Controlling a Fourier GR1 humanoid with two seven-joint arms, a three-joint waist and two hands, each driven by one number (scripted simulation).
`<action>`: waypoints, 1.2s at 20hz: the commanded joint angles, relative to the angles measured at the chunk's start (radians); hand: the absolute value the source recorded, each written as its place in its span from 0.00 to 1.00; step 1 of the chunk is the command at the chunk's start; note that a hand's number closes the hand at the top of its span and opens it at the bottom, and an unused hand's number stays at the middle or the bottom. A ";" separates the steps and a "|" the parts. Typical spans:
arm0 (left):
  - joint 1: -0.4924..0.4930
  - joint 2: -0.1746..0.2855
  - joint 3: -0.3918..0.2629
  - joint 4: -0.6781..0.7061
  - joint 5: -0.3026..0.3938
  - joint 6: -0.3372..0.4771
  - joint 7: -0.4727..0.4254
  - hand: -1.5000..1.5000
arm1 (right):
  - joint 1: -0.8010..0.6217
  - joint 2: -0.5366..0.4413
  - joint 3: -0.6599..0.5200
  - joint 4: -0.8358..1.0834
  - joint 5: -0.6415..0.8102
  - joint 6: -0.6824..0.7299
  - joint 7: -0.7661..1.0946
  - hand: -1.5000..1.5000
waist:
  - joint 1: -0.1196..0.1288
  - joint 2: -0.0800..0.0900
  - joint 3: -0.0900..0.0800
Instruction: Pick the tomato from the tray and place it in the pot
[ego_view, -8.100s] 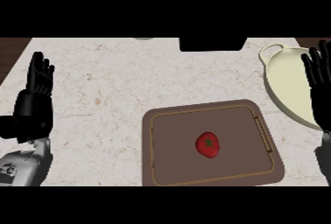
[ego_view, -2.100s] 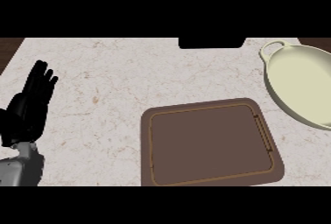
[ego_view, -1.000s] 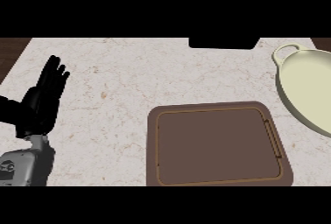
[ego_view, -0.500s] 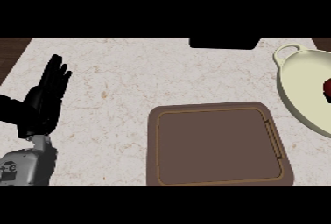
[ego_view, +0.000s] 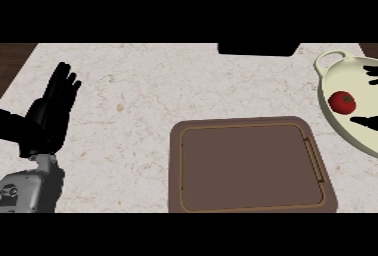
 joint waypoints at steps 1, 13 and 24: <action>0.018 -0.014 -0.004 -0.006 -0.004 0.011 -0.001 0.50 | -0.011 0.014 -0.082 0.084 -0.104 0.132 -0.123 0.00 | -0.009 -0.001 0.001; 0.015 0.000 0.011 0.006 0.009 -0.012 -0.014 0.50 | -0.076 -0.188 -0.250 0.261 -0.253 0.409 -0.082 0.00 | 0.000 0.009 0.003; -0.004 0.002 0.012 -0.002 0.001 -0.002 -0.010 0.50 | -0.003 -0.313 -0.252 0.248 -0.267 0.576 -0.082 0.00 | -0.002 0.013 0.008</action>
